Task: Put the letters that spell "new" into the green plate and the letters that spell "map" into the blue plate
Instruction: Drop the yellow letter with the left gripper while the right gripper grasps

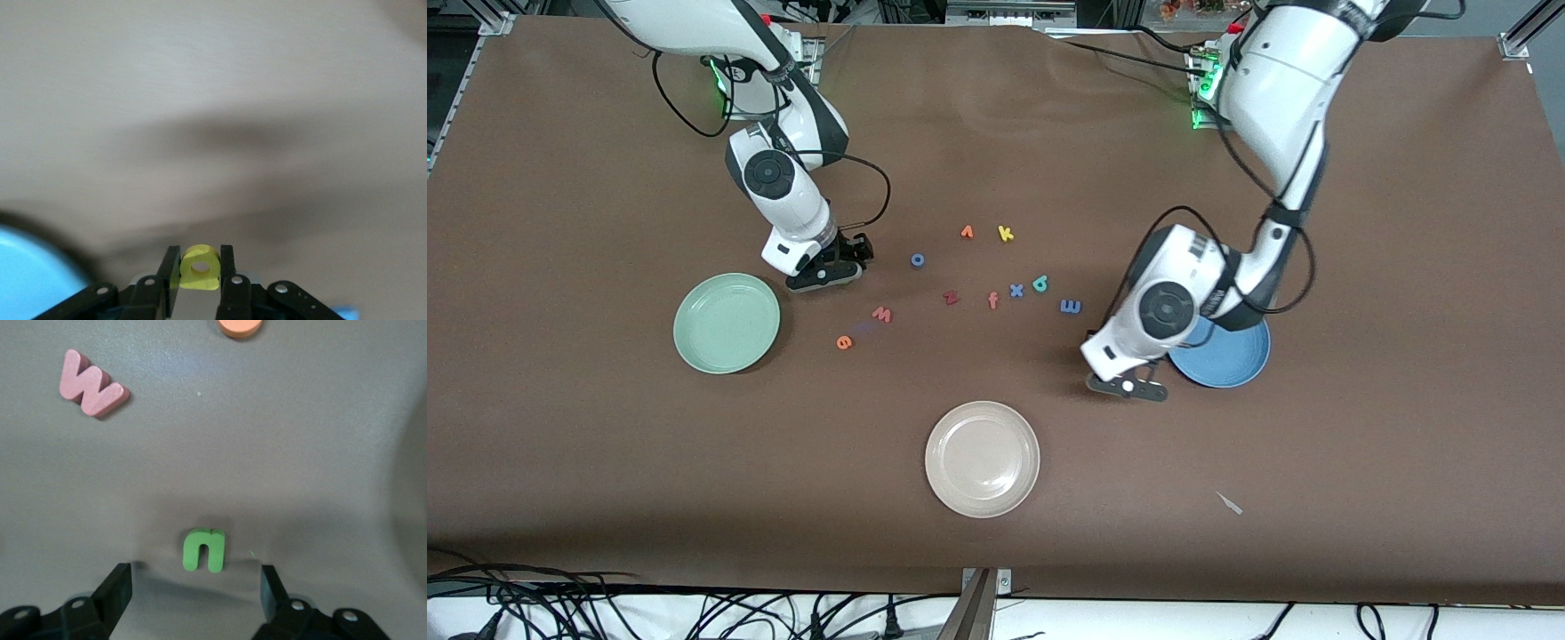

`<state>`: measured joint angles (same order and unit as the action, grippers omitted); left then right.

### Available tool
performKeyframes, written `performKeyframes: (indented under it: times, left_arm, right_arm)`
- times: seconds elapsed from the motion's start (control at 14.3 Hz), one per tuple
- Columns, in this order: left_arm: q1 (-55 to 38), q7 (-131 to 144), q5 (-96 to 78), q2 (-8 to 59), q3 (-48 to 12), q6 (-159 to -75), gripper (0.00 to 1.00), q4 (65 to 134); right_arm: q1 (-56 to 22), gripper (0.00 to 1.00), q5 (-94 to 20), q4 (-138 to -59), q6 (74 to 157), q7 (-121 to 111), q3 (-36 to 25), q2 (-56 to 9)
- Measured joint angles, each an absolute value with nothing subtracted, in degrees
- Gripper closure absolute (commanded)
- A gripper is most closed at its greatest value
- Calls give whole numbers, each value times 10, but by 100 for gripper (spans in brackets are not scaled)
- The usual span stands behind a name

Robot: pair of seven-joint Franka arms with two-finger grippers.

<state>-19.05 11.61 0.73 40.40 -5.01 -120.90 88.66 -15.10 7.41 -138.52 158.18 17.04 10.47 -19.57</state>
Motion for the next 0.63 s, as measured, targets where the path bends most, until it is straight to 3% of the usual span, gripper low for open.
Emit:
performKeyframes:
  times: [0.28, 0.35, 0.42, 0.49, 0.63]
  left_arm:
    - [-119, -26, 7, 365, -48, -1130, 100, 884]
    - [-101, -64, 7, 362, -48, -1124, 90, 886]
    - [-87, -92, 7, 362, -48, -1122, 55, 889]
    - [-77, -108, 7, 363, -48, -1121, 1, 896]
    - [-76, -110, 7, 363, -50, -1121, 0, 911]
  right_arm:
    - [-151, 51, 75, -1385, 1587, 170, 105, -199]
    - [-151, 56, 76, -1385, 1588, 170, 105, -198]
    - [-150, 62, 76, -1385, 1589, 170, 105, -199]
    - [-150, 67, 77, -1385, 1590, 170, 104, -198]
    - [-150, 76, 77, -1384, 1592, 170, 104, -198]
